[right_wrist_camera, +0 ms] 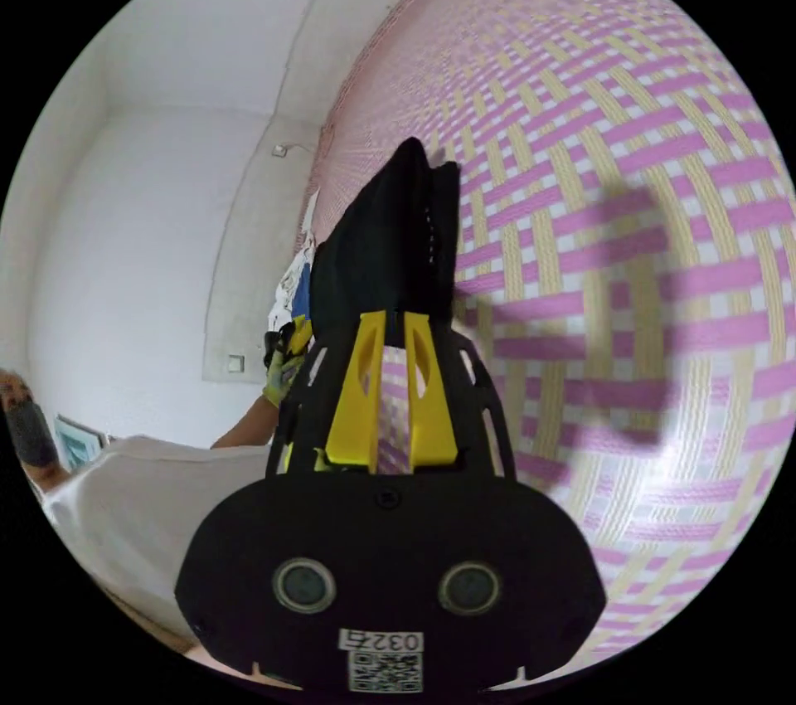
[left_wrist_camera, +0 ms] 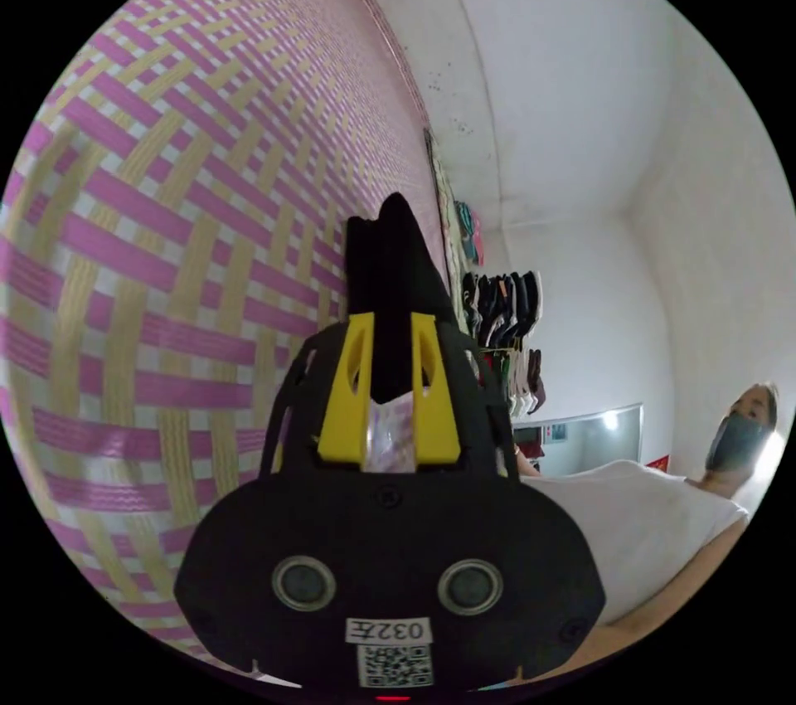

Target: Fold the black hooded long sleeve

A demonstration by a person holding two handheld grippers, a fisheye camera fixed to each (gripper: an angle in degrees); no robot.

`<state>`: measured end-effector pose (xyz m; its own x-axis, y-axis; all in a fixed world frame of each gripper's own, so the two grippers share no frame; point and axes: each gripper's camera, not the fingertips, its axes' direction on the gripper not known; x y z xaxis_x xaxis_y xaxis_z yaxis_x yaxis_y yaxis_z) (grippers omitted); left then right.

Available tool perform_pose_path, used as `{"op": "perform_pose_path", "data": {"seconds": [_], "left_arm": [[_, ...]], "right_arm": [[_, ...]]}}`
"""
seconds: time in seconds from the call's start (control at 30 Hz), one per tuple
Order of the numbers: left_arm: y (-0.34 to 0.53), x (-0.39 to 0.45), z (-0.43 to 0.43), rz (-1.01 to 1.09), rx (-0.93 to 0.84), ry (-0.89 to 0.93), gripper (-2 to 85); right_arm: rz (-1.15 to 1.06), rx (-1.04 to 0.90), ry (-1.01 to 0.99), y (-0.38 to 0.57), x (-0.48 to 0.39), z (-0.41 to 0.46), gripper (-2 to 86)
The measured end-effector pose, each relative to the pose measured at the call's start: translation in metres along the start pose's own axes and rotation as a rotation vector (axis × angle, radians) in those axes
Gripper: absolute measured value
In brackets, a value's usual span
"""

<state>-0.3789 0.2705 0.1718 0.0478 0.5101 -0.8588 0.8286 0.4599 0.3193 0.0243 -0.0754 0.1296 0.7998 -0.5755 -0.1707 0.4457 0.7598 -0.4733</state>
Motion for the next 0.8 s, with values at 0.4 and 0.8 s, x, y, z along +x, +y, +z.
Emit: {"op": "perform_pose_path", "data": {"seconds": [0.4,0.8], "left_arm": [[-0.116,0.008,0.066,-0.118,-0.287,-0.012,17.9],[-0.159,0.046,0.14,0.13,-0.565,-0.011,12.4]], "right_arm": [[0.32,-0.033,-0.219,0.015,0.066,-0.001,14.7],[0.297,-0.073,-0.256,-0.009,0.074,0.02,15.0]]}}
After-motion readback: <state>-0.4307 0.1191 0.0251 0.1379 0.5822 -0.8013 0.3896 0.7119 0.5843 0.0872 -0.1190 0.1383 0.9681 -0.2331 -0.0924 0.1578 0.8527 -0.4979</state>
